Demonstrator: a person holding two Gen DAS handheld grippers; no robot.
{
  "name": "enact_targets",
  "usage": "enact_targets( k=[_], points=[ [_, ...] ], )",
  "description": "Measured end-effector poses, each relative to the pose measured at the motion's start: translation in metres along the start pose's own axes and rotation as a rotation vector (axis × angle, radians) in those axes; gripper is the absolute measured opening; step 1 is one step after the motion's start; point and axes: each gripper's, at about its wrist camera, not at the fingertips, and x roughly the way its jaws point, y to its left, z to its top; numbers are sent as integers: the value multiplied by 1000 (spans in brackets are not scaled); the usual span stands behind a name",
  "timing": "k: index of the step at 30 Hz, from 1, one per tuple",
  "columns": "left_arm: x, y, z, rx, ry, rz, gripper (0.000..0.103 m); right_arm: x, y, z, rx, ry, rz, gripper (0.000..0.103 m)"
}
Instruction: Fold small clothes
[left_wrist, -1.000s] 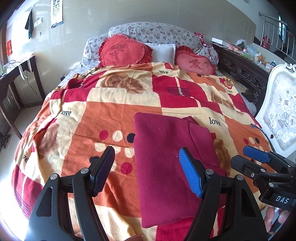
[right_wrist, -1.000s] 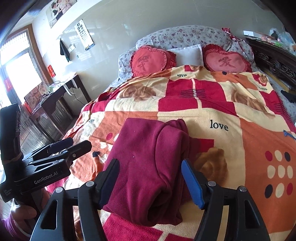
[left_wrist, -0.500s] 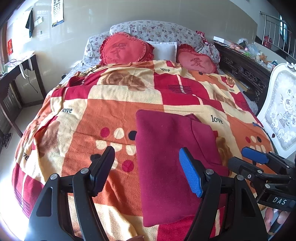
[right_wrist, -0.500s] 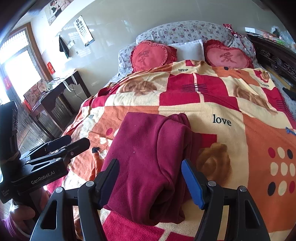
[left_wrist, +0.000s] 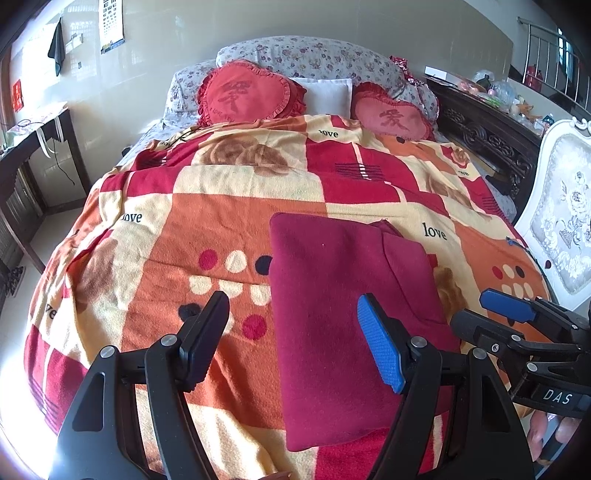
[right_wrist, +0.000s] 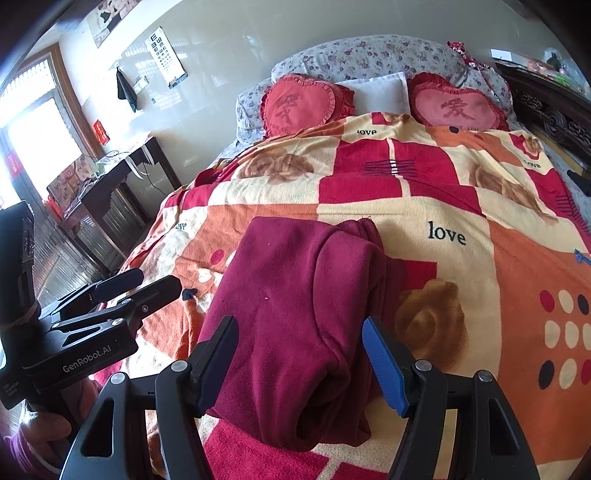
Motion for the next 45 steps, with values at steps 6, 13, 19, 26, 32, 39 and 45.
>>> enact_targets(
  k=[6, 13, 19, 26, 32, 39, 45],
  points=[
    [0, -1, 0, 0, 2, 0, 72, 2, 0, 0, -3, 3, 1, 67],
    [1, -1, -1, 1, 4, 1, 72, 6, 1, 0, -8, 13, 5, 67],
    [3, 1, 0, 2, 6, 0, 72, 9, 0, 0, -5, 24, 6, 67],
    [9, 4, -2, 1, 19, -3, 72, 12, -1, 0, -4, 33, 7, 67],
    [13, 5, -2, 2, 30, -2, 72, 15, -1, -2, -6, 42, 5, 67],
    [14, 4, -2, 3, 31, -2, 72, 16, -2, -2, 1, 46, 9, 67],
    [14, 5, -2, -2, 30, -8, 72, 21, -2, -4, 2, 57, 10, 67]
  ],
)
